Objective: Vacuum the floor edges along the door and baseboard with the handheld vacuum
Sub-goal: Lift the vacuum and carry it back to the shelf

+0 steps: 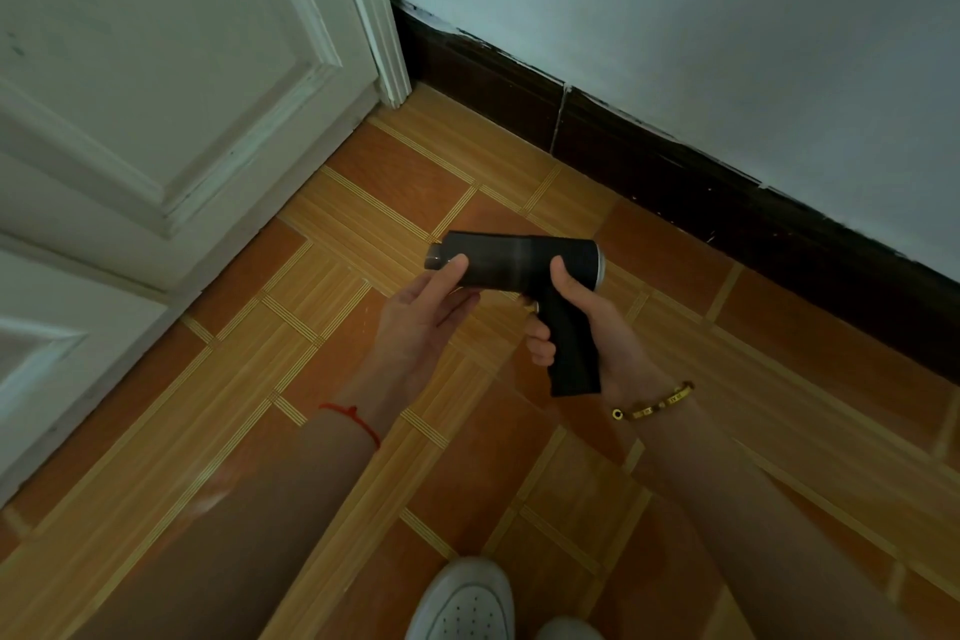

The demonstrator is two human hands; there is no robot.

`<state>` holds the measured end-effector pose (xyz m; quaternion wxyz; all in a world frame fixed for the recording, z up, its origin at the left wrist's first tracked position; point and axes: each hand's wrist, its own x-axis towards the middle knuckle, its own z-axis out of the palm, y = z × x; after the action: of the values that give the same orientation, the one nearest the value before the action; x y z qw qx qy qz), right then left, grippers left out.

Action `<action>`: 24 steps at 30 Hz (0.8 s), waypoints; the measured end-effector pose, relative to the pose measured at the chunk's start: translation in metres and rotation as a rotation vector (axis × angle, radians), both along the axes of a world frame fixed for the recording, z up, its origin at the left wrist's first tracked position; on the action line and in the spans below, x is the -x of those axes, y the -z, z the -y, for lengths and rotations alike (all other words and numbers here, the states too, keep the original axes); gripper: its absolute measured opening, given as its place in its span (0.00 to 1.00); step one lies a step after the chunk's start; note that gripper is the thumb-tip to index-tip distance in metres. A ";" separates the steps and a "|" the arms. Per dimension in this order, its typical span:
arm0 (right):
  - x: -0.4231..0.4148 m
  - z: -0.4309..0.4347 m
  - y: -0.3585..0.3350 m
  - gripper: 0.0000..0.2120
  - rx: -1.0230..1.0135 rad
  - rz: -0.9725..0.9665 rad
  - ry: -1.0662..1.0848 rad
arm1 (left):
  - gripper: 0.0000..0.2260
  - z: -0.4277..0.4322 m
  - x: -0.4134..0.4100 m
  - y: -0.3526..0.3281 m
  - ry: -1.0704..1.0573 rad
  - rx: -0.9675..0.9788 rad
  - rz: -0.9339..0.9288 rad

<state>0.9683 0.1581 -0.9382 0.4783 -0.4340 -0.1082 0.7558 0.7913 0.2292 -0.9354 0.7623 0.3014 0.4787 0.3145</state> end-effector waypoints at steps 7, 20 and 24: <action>0.000 0.003 -0.003 0.25 -0.006 -0.003 0.011 | 0.26 0.002 -0.003 -0.001 -0.032 0.018 0.030; -0.004 0.002 -0.018 0.25 0.049 0.044 -0.015 | 0.21 0.009 -0.009 -0.012 -0.108 0.054 0.051; -0.006 0.004 -0.061 0.24 0.104 0.140 -0.082 | 0.20 0.021 -0.007 -0.044 -0.157 0.098 0.082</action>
<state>0.9747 0.1545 -0.8775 0.4149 -0.5051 -0.1197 0.7473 0.7982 0.2082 -0.8917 0.7682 0.2121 0.4839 0.3615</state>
